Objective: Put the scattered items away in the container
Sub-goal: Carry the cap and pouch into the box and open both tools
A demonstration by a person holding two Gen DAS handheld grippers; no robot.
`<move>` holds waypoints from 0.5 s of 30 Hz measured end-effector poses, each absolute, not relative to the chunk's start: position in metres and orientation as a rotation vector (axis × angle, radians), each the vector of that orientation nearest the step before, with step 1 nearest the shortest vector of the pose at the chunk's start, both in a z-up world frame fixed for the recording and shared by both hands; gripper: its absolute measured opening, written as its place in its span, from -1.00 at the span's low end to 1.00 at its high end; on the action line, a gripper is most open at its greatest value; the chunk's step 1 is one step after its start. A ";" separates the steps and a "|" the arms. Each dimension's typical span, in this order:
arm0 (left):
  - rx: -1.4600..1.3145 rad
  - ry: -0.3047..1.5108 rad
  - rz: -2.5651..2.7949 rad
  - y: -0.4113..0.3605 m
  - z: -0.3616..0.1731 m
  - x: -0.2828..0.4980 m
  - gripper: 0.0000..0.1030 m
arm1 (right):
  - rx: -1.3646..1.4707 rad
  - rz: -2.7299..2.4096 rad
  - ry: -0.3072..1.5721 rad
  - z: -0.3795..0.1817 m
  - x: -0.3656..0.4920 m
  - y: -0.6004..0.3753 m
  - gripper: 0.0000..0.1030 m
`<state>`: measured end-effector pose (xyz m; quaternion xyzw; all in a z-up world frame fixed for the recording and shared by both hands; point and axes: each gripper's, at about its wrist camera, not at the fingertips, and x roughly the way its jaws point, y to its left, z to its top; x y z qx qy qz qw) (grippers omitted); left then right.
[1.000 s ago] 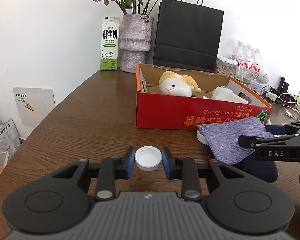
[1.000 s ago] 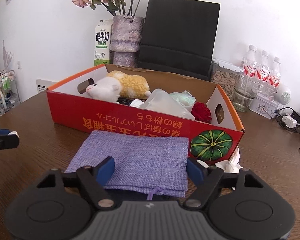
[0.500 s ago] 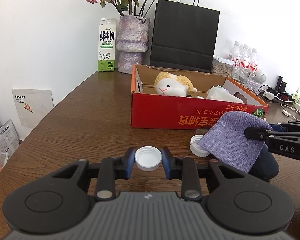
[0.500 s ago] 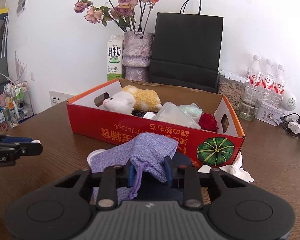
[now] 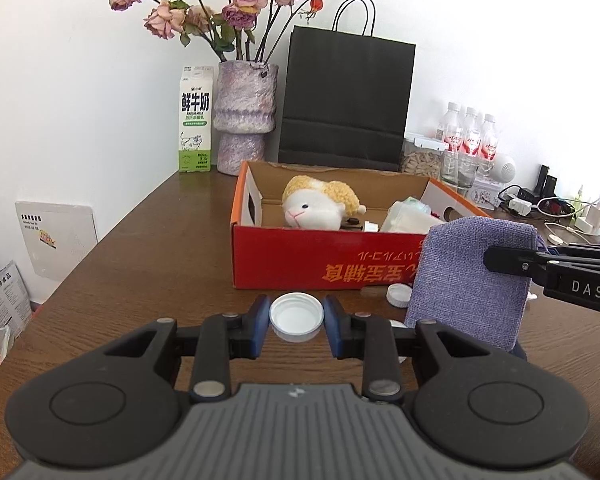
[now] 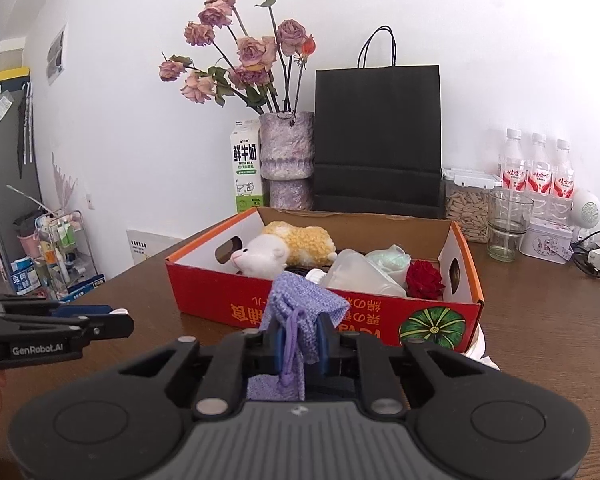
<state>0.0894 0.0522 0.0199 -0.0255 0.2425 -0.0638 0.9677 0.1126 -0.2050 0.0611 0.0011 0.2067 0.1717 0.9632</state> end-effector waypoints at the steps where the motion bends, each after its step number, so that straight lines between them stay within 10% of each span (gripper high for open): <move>1: -0.051 0.485 -0.131 0.051 0.022 0.090 -0.43 | 0.006 0.350 0.409 0.064 0.113 -0.205 -0.71; 15: -0.022 0.379 -0.190 0.028 0.065 0.130 -0.43 | 0.047 0.341 0.262 0.116 0.155 -0.221 -0.71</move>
